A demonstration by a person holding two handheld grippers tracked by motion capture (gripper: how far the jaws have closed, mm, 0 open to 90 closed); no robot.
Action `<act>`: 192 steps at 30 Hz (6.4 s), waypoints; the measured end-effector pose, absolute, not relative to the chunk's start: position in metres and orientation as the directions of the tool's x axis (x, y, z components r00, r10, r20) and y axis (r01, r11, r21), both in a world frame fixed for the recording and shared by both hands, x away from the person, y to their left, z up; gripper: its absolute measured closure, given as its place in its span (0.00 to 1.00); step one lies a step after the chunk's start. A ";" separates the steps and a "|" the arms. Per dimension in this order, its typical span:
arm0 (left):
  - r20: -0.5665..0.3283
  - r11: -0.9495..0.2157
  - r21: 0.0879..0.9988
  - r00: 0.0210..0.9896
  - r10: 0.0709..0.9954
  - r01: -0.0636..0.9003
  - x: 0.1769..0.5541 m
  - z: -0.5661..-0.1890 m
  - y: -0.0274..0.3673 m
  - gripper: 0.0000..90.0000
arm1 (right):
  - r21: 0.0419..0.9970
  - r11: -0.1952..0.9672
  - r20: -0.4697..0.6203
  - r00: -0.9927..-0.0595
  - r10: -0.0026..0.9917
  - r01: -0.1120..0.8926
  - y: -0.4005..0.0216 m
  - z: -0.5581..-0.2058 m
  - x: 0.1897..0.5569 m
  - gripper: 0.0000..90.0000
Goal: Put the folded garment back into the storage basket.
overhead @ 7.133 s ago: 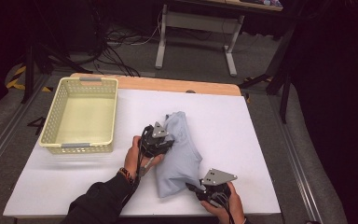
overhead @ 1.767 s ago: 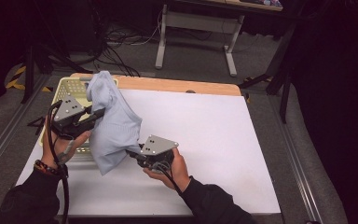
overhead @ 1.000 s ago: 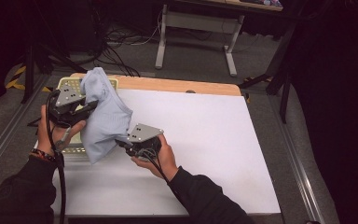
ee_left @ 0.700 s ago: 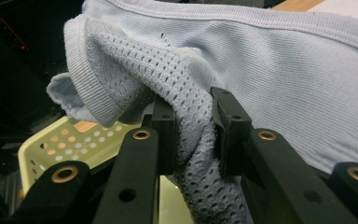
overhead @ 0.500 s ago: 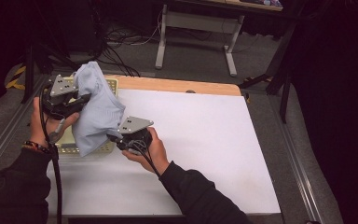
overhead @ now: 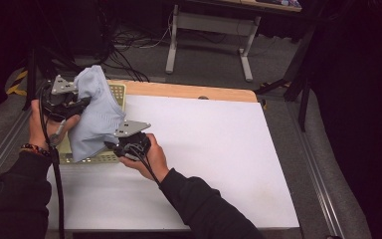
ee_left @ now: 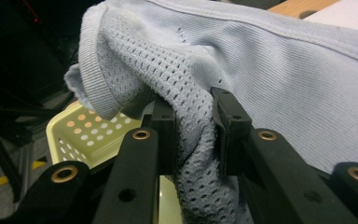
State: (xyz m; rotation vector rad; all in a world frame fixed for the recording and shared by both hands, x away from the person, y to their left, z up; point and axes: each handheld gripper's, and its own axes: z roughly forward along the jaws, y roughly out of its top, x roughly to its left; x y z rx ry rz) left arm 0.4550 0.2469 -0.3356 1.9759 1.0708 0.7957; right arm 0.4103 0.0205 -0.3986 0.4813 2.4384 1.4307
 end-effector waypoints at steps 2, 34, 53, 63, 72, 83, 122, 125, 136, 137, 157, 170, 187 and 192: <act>0.175 -0.388 0.819 0.459 0.871 0.423 0.459 -0.337 0.246 0.81 | 0.874 0.463 -0.065 -0.909 0.411 0.146 0.023 -0.400 0.412 0.82; 0.233 -0.516 0.650 0.500 0.834 0.558 0.511 -0.376 0.241 0.78 | 0.824 0.512 -0.017 -0.891 0.454 0.245 0.043 -0.417 0.432 0.58; 0.190 -0.549 0.544 0.544 0.817 0.635 0.521 -0.404 0.240 0.83 | 0.847 0.506 -0.104 -0.883 0.458 0.163 -0.032 -0.406 0.411 0.39; 0.177 -0.577 0.477 0.571 0.802 0.663 0.524 -0.417 0.238 0.83 | 0.854 0.489 -0.083 -0.880 0.468 0.180 -0.085 -0.420 0.405 0.37; 0.209 -0.538 0.506 0.509 0.835 0.674 0.522 -0.412 0.241 0.78 | 0.862 0.474 -0.096 -0.860 0.502 0.180 -0.121 -0.418 0.399 0.35; 0.158 -0.408 0.701 0.430 0.889 0.585 0.502 -0.385 0.249 0.75 | 0.866 0.487 -0.189 -0.826 0.530 0.114 -0.155 -0.406 0.380 0.34; 0.219 -0.557 0.610 0.556 0.802 0.563 0.487 -0.402 0.216 0.94 | 0.821 0.560 -0.268 -0.795 0.544 0.107 -0.208 -0.420 0.344 0.32; 0.216 -0.537 0.642 0.543 0.812 0.547 0.483 -0.398 0.217 0.93 | 0.818 0.565 -0.276 -0.790 0.548 0.106 -0.211 -0.421 0.342 0.32; 0.213 -0.484 0.736 0.517 0.829 0.473 0.462 -0.381 0.217 0.90 | 0.843 0.523 -0.256 -0.762 0.595 0.125 -0.225 -0.422 0.338 0.31; 0.213 -0.484 0.736 0.517 0.829 0.473 0.462 -0.381 0.217 0.89 | 0.843 0.523 -0.256 -0.762 0.595 0.125 -0.225 -0.422 0.338 0.31; 0.224 -0.456 0.817 0.534 0.815 0.353 0.434 -0.379 0.205 0.70 | 0.860 0.492 -0.249 -0.729 0.638 0.137 -0.233 -0.425 0.333 0.28; 0.251 -0.453 0.853 0.559 0.791 0.259 0.416 -0.380 0.184 0.44 | 0.875 0.457 -0.233 -0.688 0.687 0.159 -0.243 -0.425 0.324 0.25; 0.257 -0.428 0.890 0.604 0.754 0.155 0.393 -0.381 0.159 0.21 | 0.877 0.446 -0.231 -0.655 0.719 0.181 -0.243 -0.426 0.317 0.20; 0.266 -0.425 0.897 0.620 0.739 0.122 0.386 -0.380 0.154 0.19 | 0.877 0.447 -0.235 -0.655 0.718 0.175 -0.241 -0.426 0.315 0.20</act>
